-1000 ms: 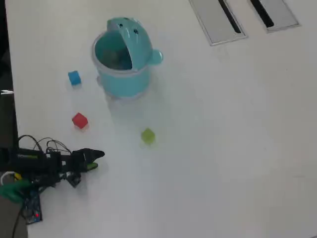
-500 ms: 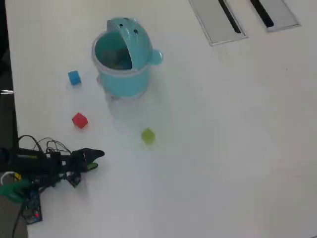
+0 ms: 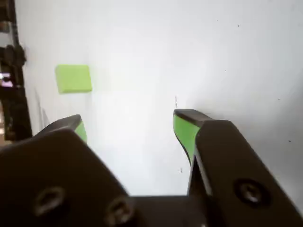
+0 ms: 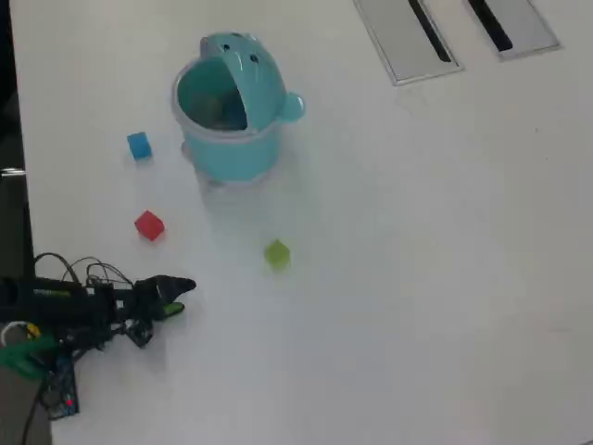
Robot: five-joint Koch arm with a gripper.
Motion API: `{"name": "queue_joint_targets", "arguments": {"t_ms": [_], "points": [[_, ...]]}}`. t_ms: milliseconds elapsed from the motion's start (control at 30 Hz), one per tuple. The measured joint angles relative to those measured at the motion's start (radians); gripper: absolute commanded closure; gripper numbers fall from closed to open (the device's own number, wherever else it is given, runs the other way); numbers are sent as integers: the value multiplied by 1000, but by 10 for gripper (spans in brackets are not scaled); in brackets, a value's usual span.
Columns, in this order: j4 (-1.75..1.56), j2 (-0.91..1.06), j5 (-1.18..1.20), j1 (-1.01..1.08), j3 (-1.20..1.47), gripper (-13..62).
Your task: Grasp RGB lego blocks and put them in the bin one by one.
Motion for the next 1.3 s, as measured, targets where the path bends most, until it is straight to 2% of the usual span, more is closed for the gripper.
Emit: {"name": "queue_joint_targets", "arguments": {"t_ms": [1300], "points": [[-520, 0, -12, -153, 0, 155]]}}
